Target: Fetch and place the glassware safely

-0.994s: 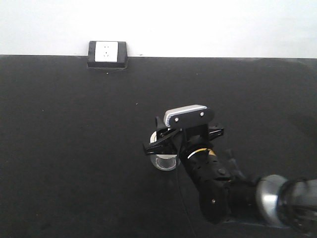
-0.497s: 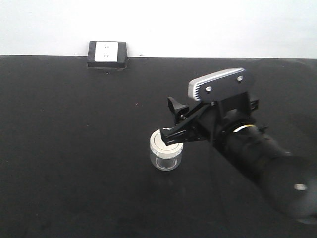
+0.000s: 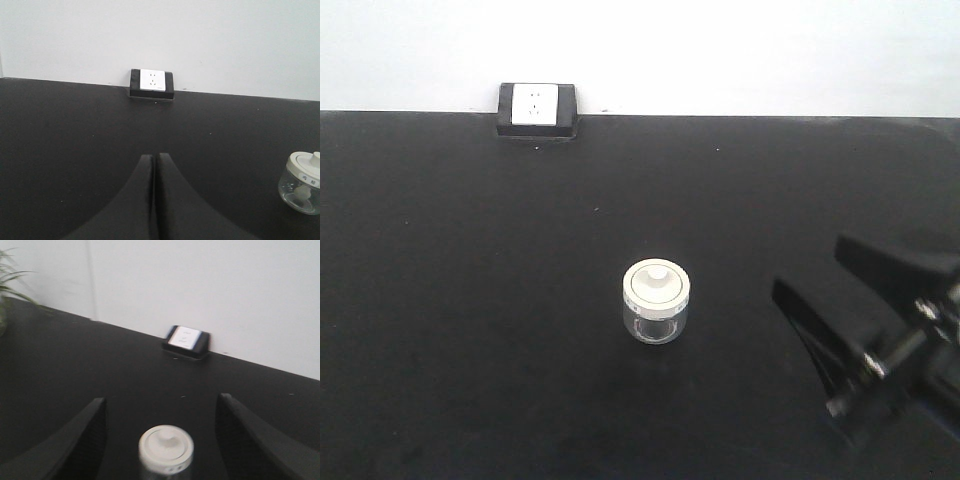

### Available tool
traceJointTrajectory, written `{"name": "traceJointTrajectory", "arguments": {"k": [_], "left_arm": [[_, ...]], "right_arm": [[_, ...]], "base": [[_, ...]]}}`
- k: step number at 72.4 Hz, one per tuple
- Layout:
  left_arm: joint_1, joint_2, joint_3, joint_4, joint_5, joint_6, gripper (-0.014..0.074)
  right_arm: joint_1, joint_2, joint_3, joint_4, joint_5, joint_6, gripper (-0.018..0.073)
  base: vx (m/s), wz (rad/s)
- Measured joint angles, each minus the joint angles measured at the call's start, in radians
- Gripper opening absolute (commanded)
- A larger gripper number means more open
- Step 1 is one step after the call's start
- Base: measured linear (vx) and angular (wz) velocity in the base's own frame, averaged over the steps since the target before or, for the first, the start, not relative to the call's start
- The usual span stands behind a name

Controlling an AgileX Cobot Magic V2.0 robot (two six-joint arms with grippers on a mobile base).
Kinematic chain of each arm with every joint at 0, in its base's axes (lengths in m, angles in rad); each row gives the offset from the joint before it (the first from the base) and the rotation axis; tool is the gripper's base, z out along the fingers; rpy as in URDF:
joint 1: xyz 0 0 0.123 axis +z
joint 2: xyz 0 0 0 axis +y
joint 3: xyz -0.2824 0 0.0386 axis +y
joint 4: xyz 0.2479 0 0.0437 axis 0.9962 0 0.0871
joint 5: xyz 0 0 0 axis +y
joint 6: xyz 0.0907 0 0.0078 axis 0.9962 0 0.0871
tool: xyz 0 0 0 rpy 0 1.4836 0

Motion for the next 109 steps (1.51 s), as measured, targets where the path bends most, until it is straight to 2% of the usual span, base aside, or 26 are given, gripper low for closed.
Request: {"name": "traceJointTrajectory", "arguments": {"k": [10, 17, 22, 32, 34, 95, 103, 109], "left_arm": [[0.0, 0.0, 0.0, 0.0, 0.0, 0.0, -0.0007], [0.0, 0.0, 0.0, 0.0, 0.0, 0.0, -0.0007], [0.0, 0.0, 0.0, 0.0, 0.0, 0.0, -0.0007], [0.0, 0.0, 0.0, 0.0, 0.0, 0.0, -0.0007], [0.0, 0.0, 0.0, 0.0, 0.0, 0.0, -0.0007], [0.0, 0.0, 0.0, 0.0, 0.0, 0.0, -0.0007], [0.0, 0.0, 0.0, 0.0, 0.0, 0.0, -0.0007], [0.0, 0.0, 0.0, 0.0, 0.0, 0.0, -0.0007]], "right_arm": [[0.0, -0.135, 0.065, -0.002, 0.117, 0.0, 0.043], [0.0, -0.208, 0.098, -0.004, 0.174, -0.001, 0.0371], [0.0, -0.254, 0.125, -0.005, 0.195, -0.001, 0.0279], [0.0, -0.321, 0.169, -0.005, 0.197, -0.001, 0.0015], [0.0, -0.33, 0.178, -0.005, 0.195, -0.001, -0.0016], [0.0, -0.356, 0.192, -0.01, 0.21, -0.001, -0.0008], [0.0, -0.359, 0.197, -0.046, 0.202, 0.003, -0.0008], [-0.004, -0.377, 0.199, -0.129, 0.202, 0.011, -0.0008]], "base": [[0.0, 0.0], [0.0, 0.0], [0.0, 0.0], [0.0, 0.0], [0.0, 0.0], [0.0, 0.0], [0.0, 0.0], [0.0, 0.0]]}}
